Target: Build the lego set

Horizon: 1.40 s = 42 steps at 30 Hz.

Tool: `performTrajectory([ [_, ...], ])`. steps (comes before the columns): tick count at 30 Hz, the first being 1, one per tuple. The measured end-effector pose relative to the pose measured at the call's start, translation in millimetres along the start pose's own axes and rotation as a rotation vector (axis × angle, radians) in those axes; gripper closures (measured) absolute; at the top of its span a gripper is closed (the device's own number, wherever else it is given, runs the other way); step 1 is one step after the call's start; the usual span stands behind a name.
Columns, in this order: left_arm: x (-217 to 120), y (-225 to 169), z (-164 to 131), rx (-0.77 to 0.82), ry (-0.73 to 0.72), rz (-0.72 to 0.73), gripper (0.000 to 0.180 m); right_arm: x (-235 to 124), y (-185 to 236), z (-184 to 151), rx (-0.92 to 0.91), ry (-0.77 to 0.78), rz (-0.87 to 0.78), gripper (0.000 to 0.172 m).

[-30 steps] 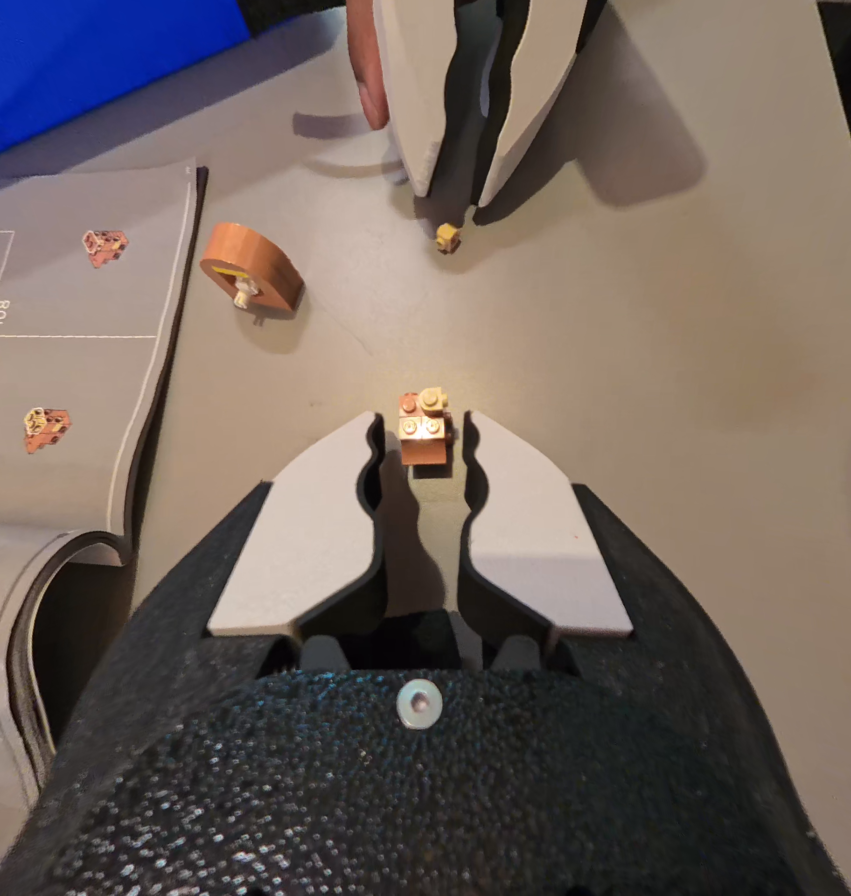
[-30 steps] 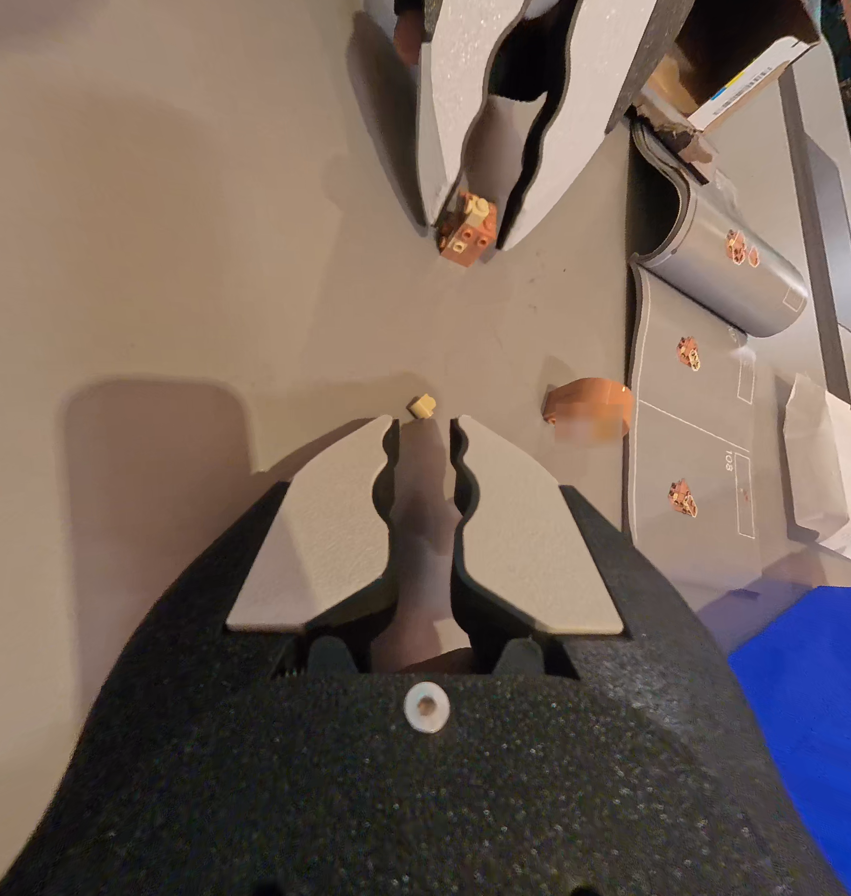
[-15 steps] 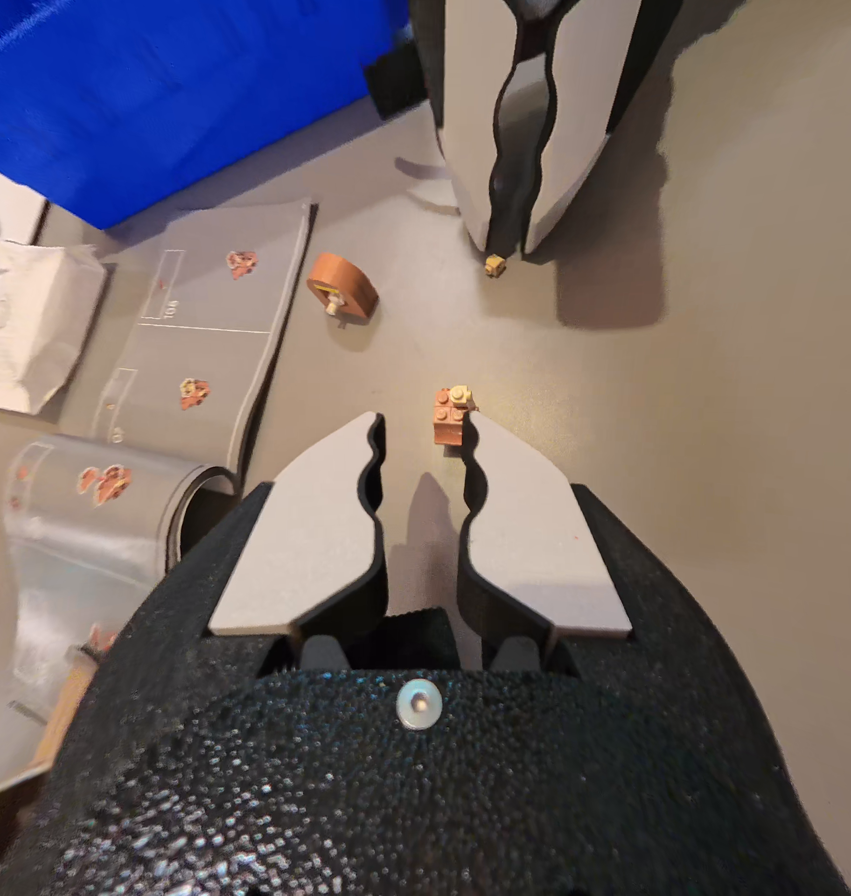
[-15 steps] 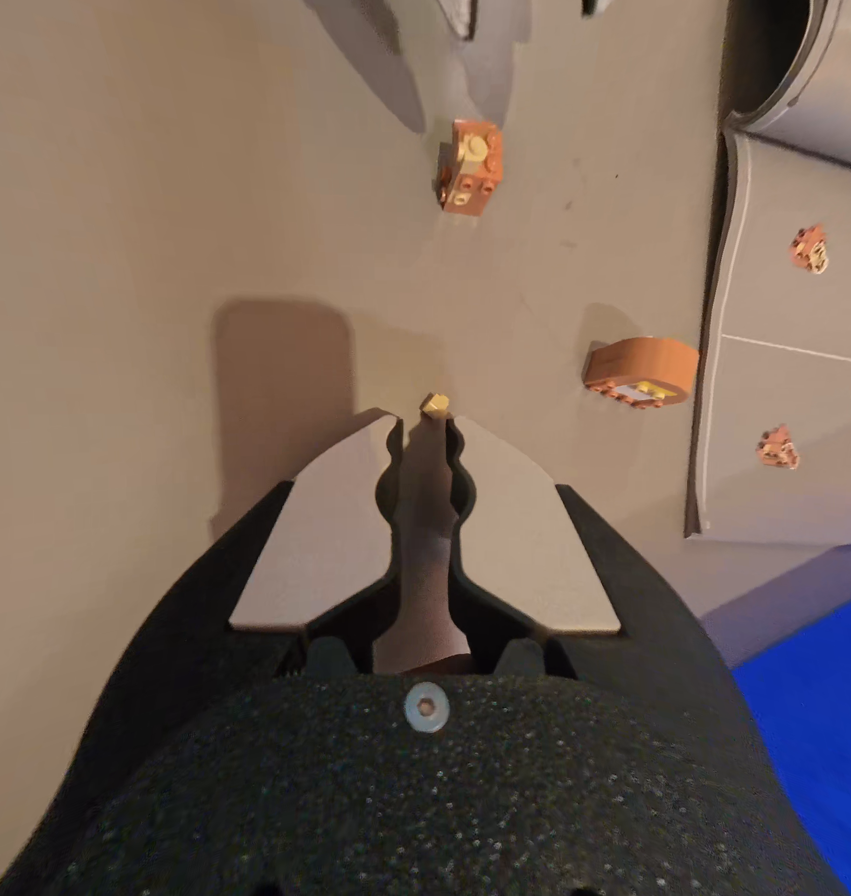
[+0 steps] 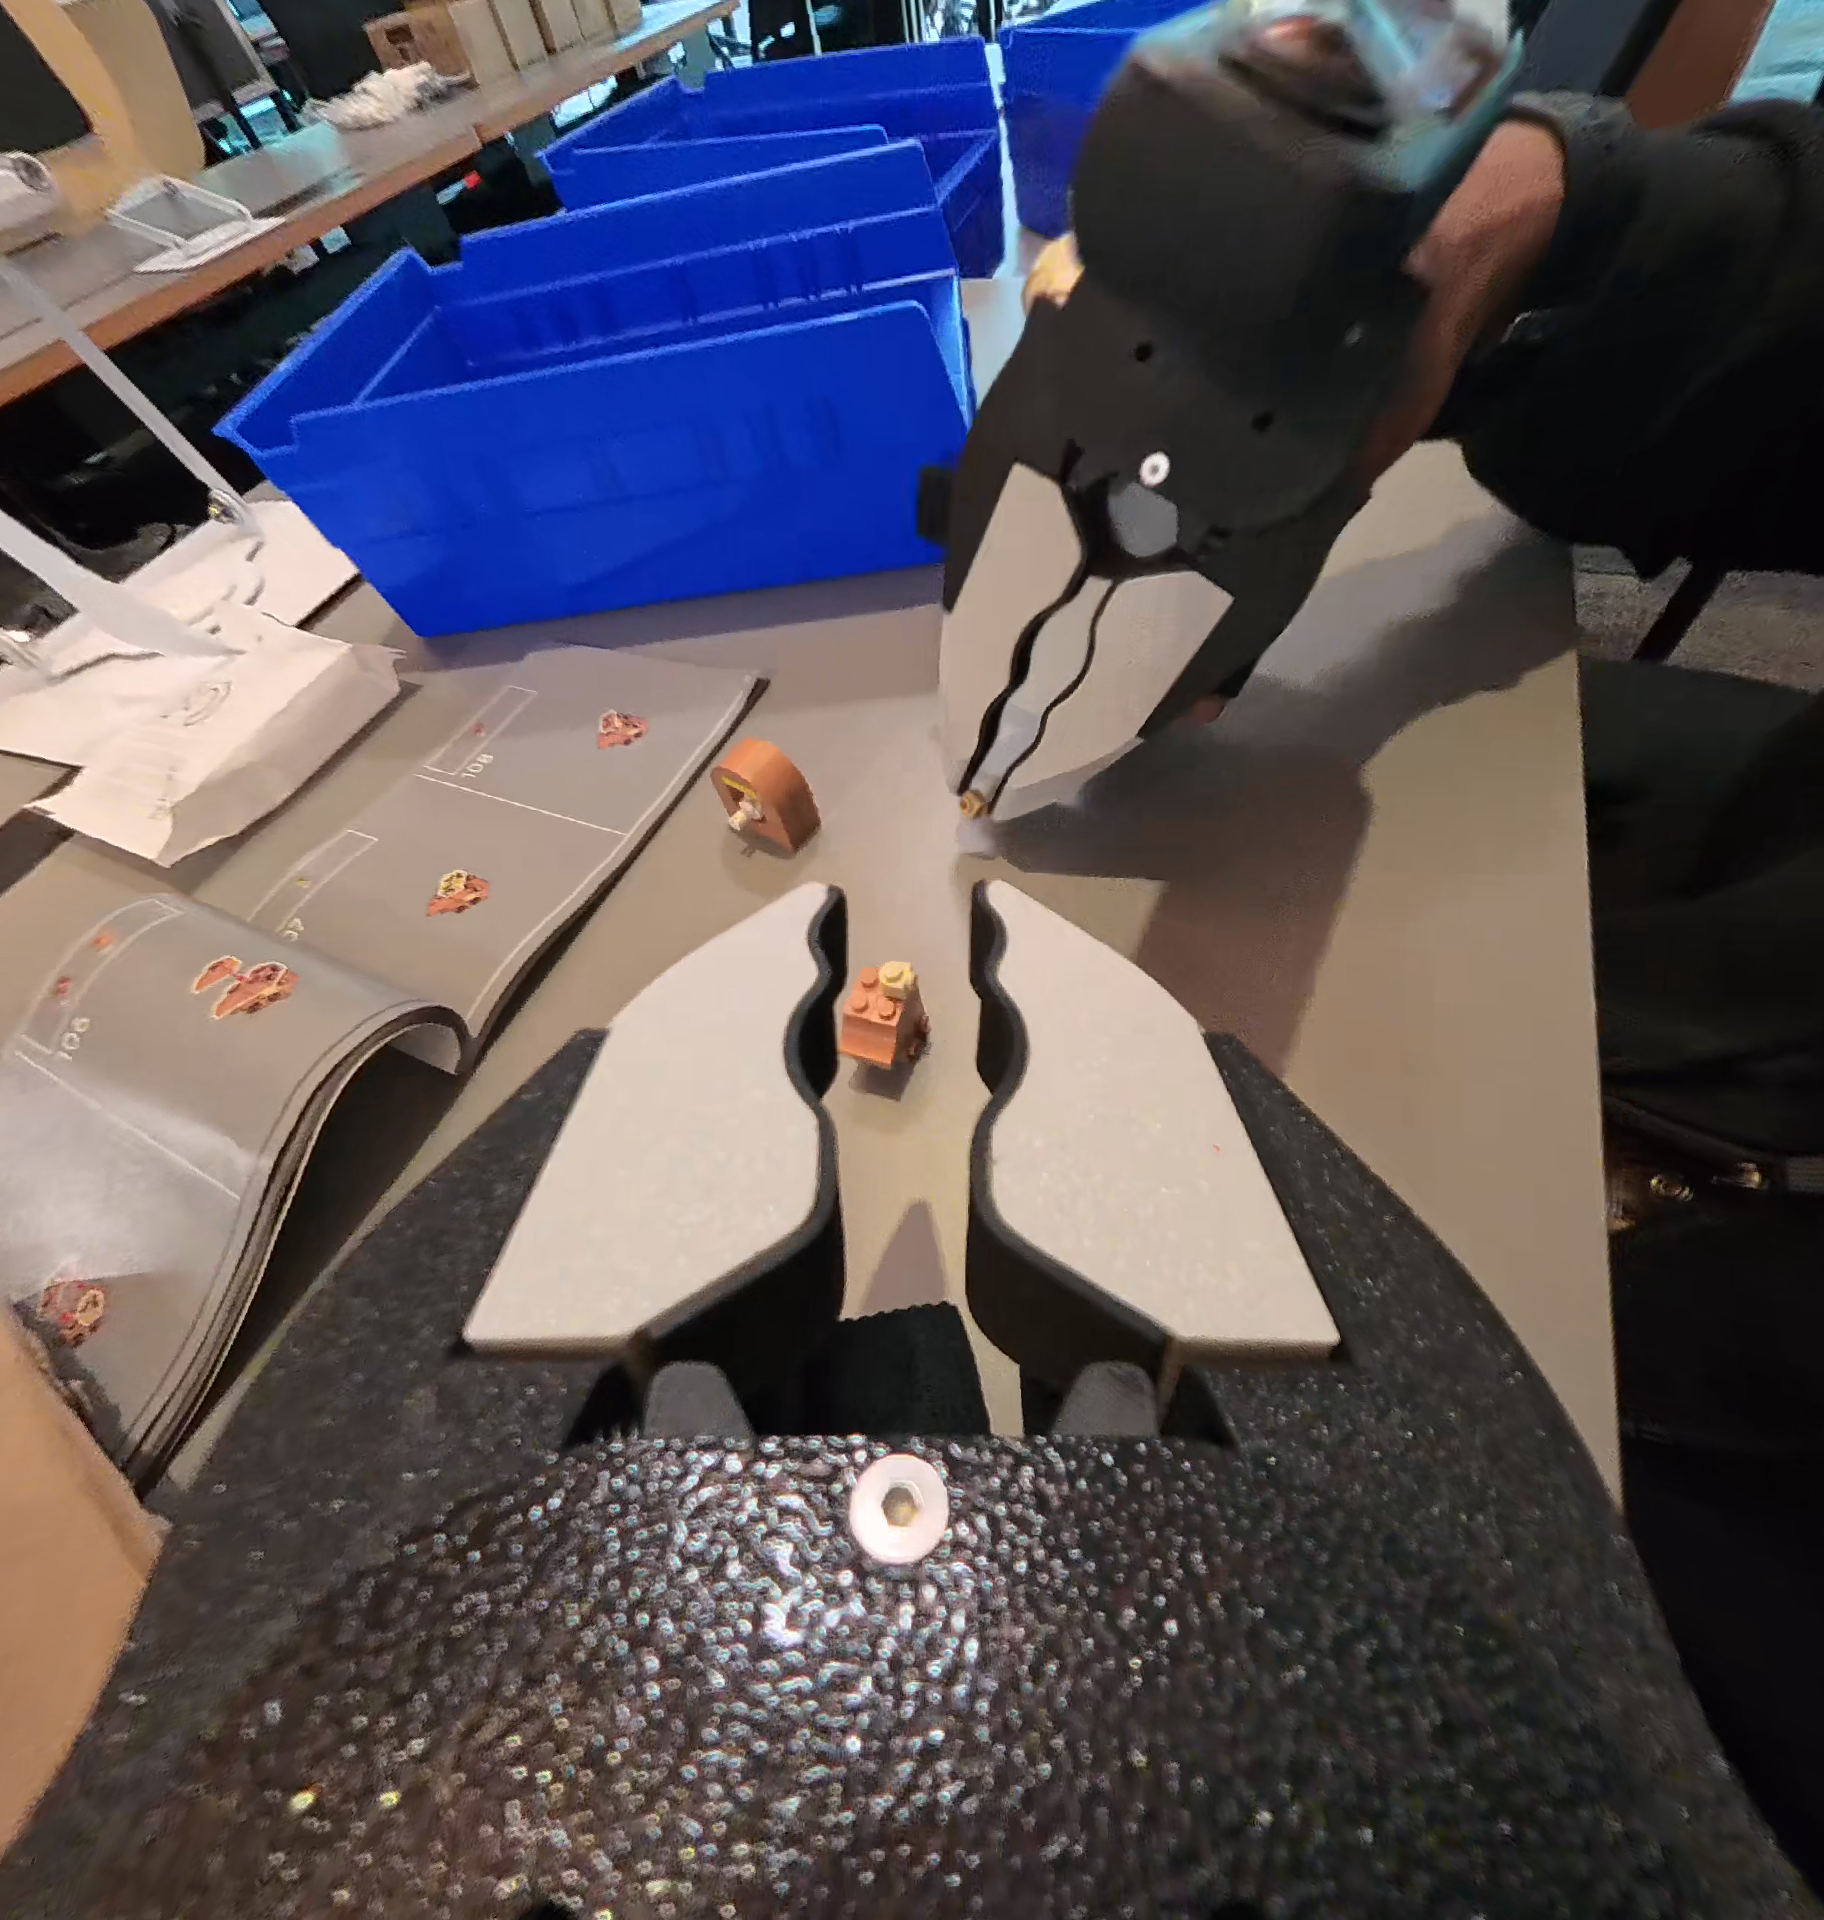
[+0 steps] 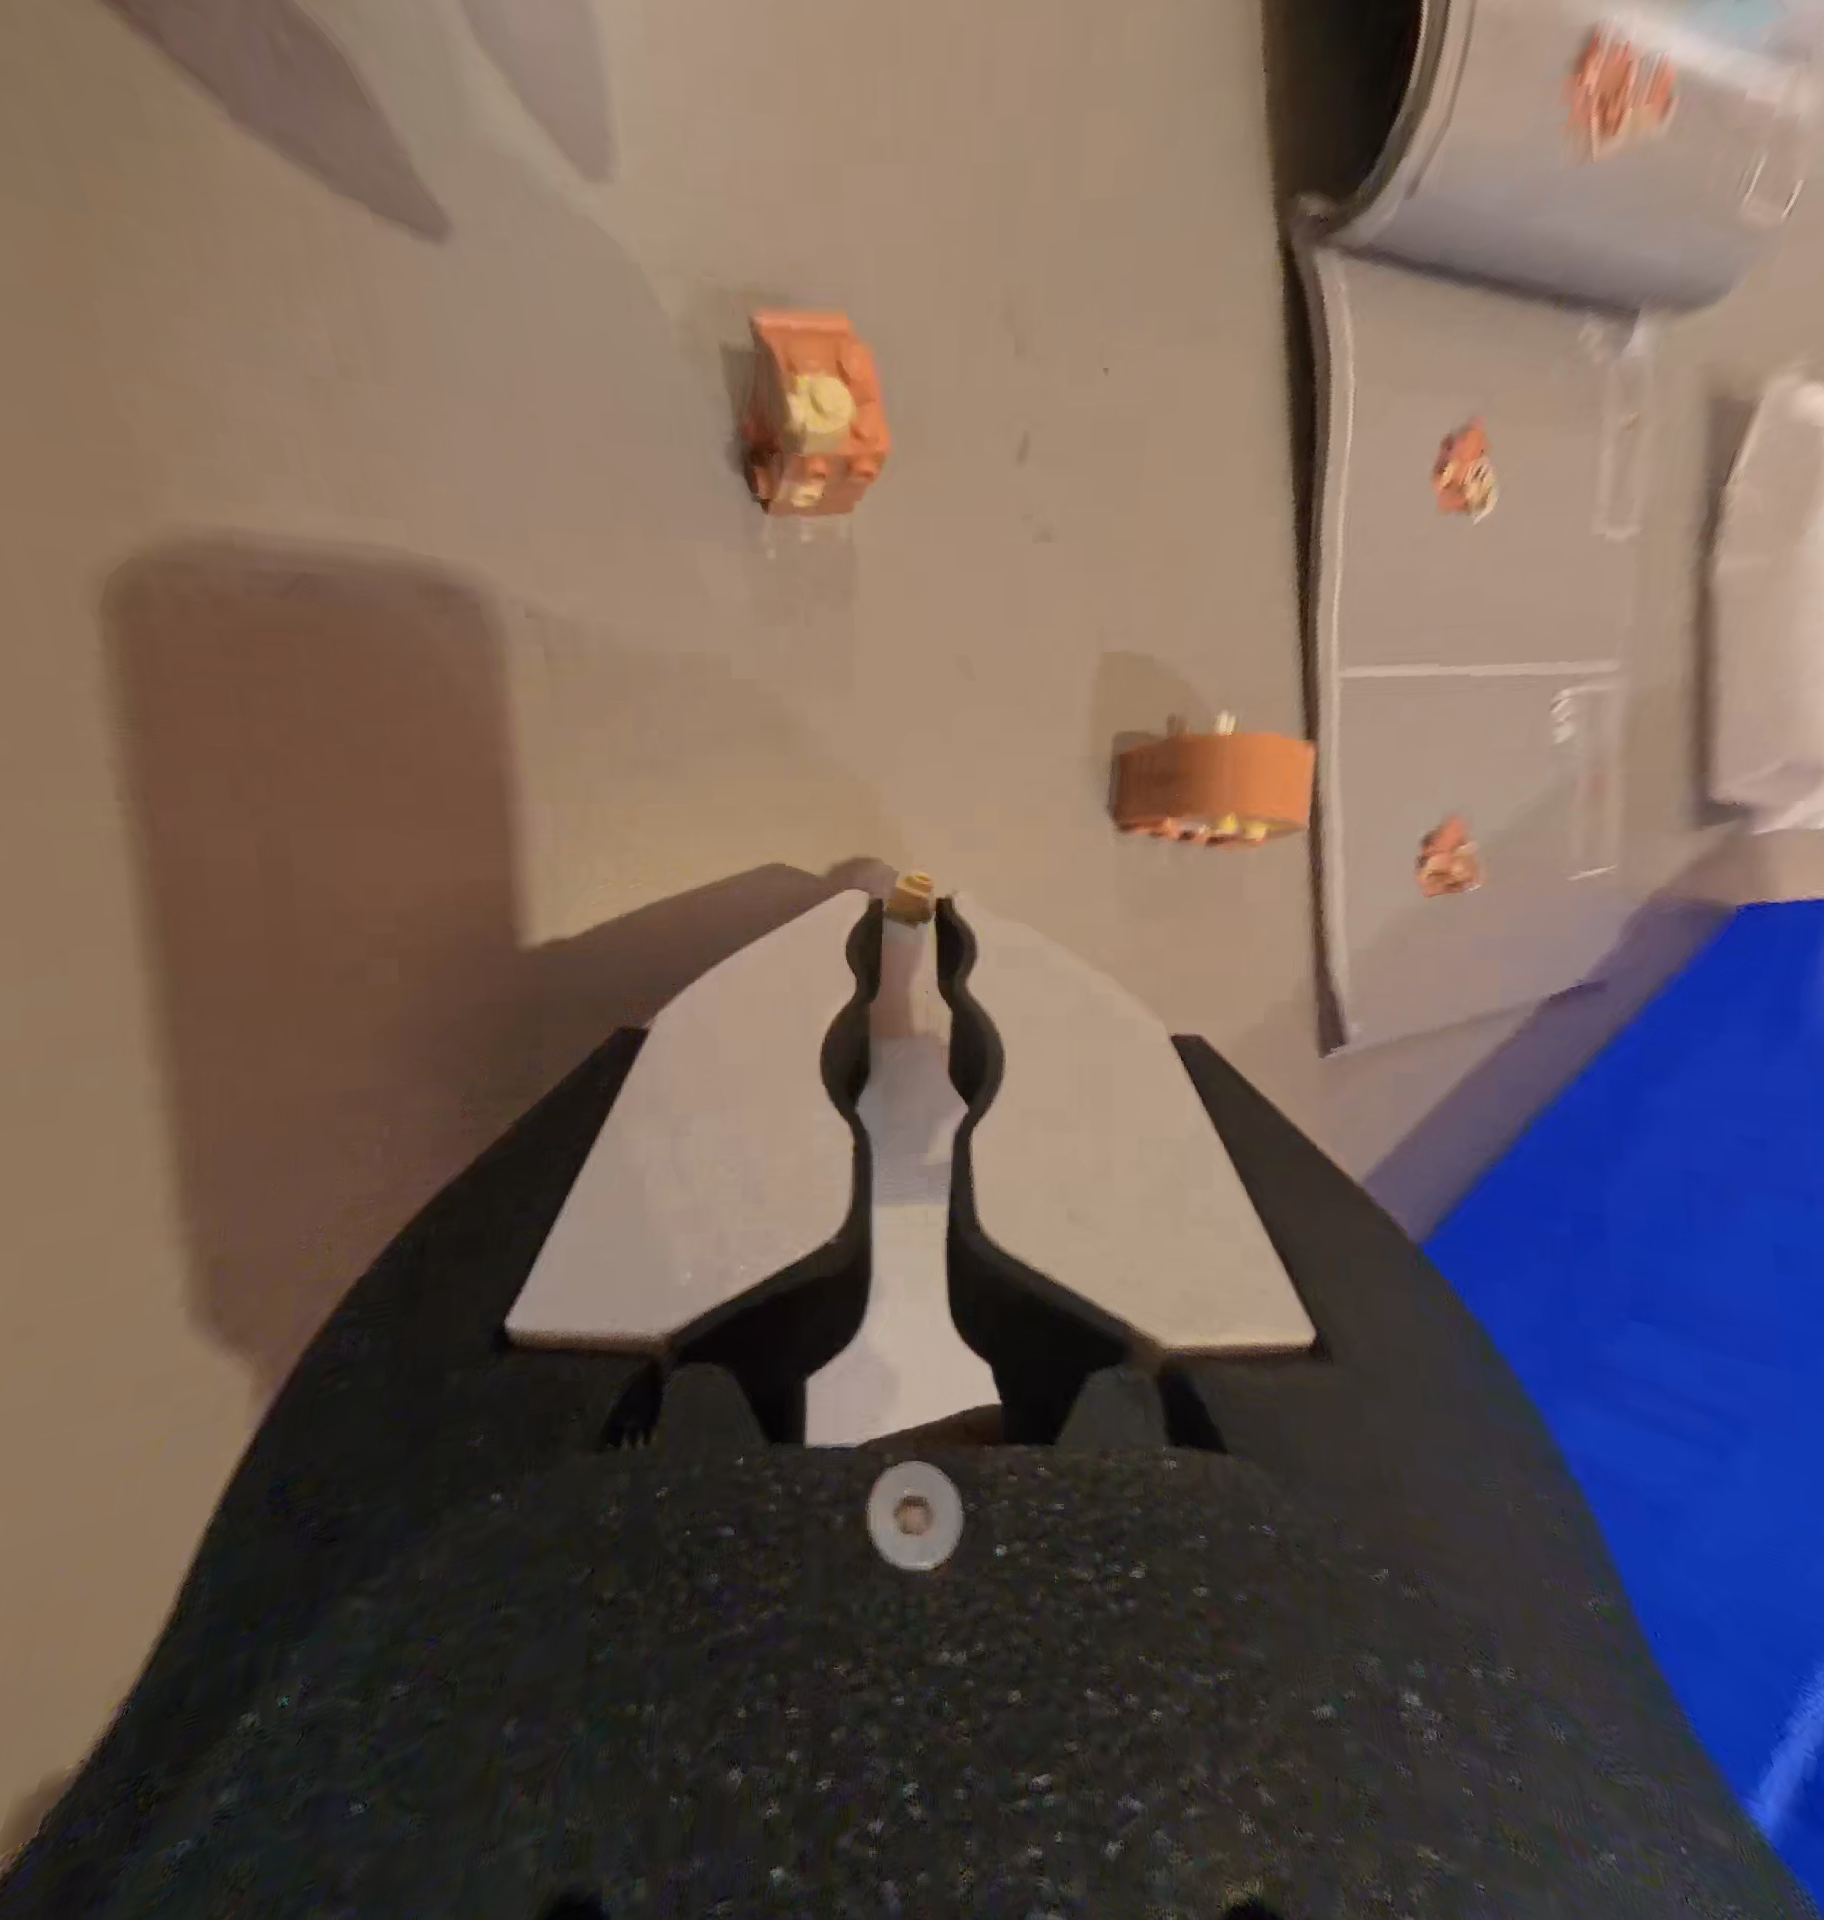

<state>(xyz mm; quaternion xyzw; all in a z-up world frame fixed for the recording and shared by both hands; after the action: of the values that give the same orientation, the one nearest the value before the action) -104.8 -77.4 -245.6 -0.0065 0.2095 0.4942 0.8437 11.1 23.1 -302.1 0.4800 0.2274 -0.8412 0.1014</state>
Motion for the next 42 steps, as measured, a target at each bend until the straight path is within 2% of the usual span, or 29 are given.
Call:
performTrajectory([
  [2, -2.1, 3.3, -2.2, 0.000, 0.007, 0.017, 0.159, -4.3, 11.1, 8.4, -0.088, 0.031, -0.020, 0.160],
  [4, -3.4, 6.2, -1.8, -0.018, 0.003, 0.025, 0.159, -7.2, 27.8, 15.6, -0.158, 0.032, 0.022, 0.150],
  [7, -5.2, 3.9, -0.6, -0.020, -0.012, 0.009, 0.159, -11.5, 44.0, 20.2, -0.193, 0.001, 0.069, 0.142],
  [10, -4.1, 1.7, -2.0, -0.012, -0.001, -0.001, 0.159, -15.8, 43.9, 15.6, -0.163, -0.030, 0.065, 0.141],
  [15, -0.4, -2.0, -1.8, -0.001, 0.008, -0.010, 0.159, -26.6, 35.3, -12.7, -0.092, -0.031, 0.024, 0.141],
  [21, 3.1, -3.5, -2.3, -0.003, 0.016, -0.008, 0.159, -55.3, 37.7, -45.0, 0.083, -0.219, 0.025, 0.144],
  [25, 6.3, -5.8, -0.2, -0.001, 0.015, -0.009, 0.159, -56.6, 51.7, -54.5, 0.083, -0.246, 0.058, 0.153],
  [34, 13.1, -16.3, 2.0, 0.021, 0.018, -0.034, 0.159, -32.4, 53.2, -51.9, -0.025, -0.064, 0.058, 0.163],
  [36, 13.5, -17.7, 1.0, 0.030, 0.024, -0.044, 0.159, -31.4, 54.5, -44.6, -0.049, -0.009, 0.114, 0.163],
  [42, 11.3, -19.1, -0.7, 0.055, 0.050, -0.046, 0.159, -24.6, 50.0, -13.9, -0.299, 0.322, 0.256, 0.163],
])
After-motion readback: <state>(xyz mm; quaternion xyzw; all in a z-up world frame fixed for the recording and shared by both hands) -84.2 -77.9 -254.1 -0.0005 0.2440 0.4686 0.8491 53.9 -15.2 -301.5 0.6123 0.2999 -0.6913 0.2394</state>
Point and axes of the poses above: each gripper's, where its closed fingertips meet, x out along the fingers, z out of its top, y = z × x across the jaws, the point moved 5 cm from there along -x, back along the fingers, and after that the axes turned 7 degrees about z, right-handed, at the moved point
